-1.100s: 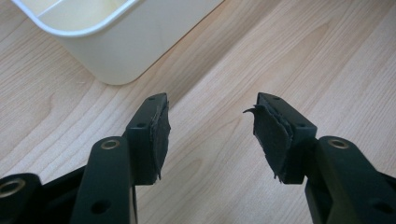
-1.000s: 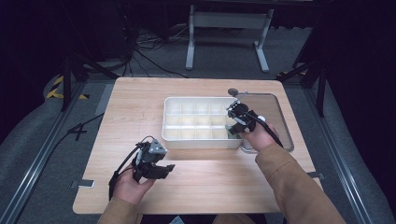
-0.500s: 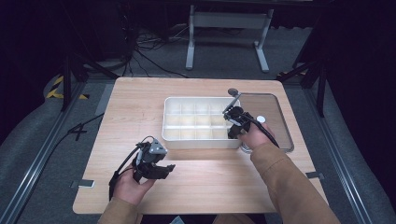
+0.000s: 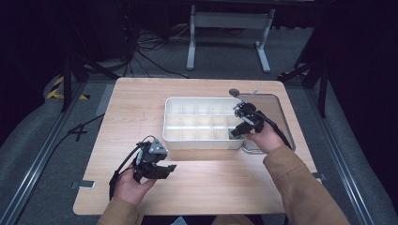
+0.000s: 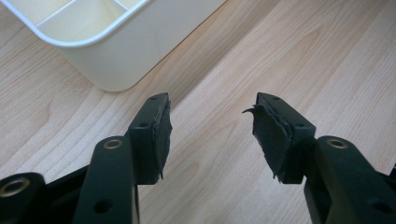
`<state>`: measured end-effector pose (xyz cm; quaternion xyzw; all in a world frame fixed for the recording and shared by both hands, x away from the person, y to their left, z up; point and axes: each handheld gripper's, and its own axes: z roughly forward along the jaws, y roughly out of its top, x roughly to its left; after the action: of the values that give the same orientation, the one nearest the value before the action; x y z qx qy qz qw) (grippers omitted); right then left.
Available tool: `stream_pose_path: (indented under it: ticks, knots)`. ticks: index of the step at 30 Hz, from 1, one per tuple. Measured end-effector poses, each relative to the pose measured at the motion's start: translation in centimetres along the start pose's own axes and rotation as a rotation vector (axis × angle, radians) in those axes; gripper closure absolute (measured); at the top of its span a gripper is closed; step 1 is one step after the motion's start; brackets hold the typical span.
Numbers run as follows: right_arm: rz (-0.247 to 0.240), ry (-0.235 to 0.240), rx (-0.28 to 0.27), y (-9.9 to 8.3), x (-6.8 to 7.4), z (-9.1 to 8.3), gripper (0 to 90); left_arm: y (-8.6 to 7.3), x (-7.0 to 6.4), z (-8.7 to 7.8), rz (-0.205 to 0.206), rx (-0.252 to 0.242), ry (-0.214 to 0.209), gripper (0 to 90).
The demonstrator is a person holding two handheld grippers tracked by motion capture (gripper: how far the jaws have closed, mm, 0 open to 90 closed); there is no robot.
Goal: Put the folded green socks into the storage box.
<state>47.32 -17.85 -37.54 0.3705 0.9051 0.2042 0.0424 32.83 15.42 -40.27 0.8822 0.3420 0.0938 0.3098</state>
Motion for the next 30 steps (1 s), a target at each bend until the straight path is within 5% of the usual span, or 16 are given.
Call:
stream_pose_path:
  ticks: [7,13,30]
  knots:
    - [-0.086,0.056,-0.168,-1.7,1.2,-4.0,56.7,0.3,-0.3,-0.2,-0.006,0.012,-0.019,47.7]
    - [-0.118,0.111,-0.250,-3.3,2.1,-6.2,55.8,0.6,-0.9,-0.9,0.008,0.009,-0.030,47.5]
    - [-0.221,0.215,-0.428,-8.6,6.1,-7.3,49.2,0.9,-3.0,-2.6,0.048,0.014,-0.103,46.0]
